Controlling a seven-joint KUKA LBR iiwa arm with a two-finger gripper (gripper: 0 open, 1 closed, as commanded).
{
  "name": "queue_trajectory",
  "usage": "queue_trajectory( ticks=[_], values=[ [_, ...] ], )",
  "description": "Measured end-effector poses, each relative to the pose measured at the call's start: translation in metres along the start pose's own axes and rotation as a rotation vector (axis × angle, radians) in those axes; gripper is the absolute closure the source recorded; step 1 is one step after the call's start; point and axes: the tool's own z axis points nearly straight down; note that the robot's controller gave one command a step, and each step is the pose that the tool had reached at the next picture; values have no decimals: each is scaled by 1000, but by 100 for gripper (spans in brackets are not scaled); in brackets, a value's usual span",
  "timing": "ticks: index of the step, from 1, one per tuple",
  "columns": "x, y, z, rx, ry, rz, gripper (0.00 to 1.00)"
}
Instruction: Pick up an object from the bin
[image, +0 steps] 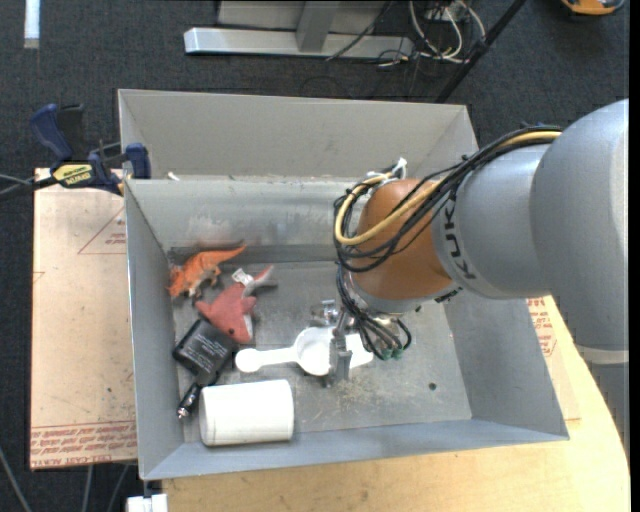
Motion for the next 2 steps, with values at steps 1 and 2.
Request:
queue_trajectory(
  ticks=[1, 2],
  values=[
    [0, 0, 0, 0, 0, 0, 100],
    [0, 0, -1, 0, 1, 0, 100]
  ],
)
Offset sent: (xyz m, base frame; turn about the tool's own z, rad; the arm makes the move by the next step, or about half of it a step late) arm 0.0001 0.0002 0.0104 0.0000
